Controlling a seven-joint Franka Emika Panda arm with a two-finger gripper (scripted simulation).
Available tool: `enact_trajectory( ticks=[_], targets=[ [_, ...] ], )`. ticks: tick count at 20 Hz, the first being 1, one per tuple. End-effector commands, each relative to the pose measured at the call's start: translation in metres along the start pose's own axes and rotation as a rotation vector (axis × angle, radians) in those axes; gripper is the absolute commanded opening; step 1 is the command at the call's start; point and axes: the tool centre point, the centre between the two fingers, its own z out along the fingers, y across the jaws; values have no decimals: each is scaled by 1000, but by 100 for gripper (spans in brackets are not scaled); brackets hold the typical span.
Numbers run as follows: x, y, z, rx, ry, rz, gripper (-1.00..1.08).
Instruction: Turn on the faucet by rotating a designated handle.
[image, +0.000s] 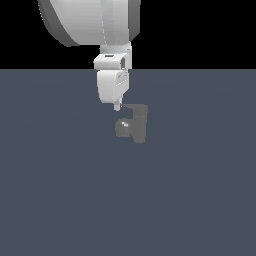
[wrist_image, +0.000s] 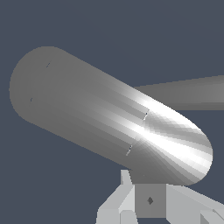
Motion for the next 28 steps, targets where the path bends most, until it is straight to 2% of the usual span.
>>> enact_trajectory(
  ticks=[1, 4, 5, 19, 20, 21, 28],
  targets=[
    [9, 7, 1, -4, 3, 8, -100],
    [12, 12, 1, -5, 2, 8, -100],
    [5, 9, 0, 0, -1, -1, -100],
    [88, 26, 1, -5, 2, 7, -100],
    [88, 26, 1, -5, 2, 7, -100],
    [59, 26, -1, -2, -6, -34, -100],
    [88, 12, 0, -3, -4, -21, -100]
  ],
)
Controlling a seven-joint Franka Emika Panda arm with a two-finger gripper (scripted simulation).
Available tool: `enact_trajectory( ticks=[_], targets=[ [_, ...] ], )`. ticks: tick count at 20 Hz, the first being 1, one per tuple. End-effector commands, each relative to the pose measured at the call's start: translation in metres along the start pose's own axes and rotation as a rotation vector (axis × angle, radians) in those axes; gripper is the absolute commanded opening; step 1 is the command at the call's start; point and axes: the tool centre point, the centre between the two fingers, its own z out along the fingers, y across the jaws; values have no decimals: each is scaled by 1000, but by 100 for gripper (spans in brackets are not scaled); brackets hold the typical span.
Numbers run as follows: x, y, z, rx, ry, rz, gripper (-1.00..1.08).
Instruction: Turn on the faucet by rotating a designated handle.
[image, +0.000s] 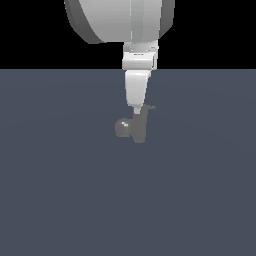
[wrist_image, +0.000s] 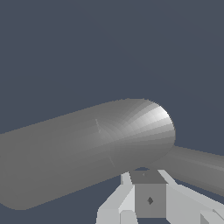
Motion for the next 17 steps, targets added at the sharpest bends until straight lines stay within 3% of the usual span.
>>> enact_trajectory(
  ticks=[1, 17],
  targets=[
    [24, -10, 0, 8, 5, 27, -100],
    [83, -35, 0, 6, 10, 52, -100]
  ],
)
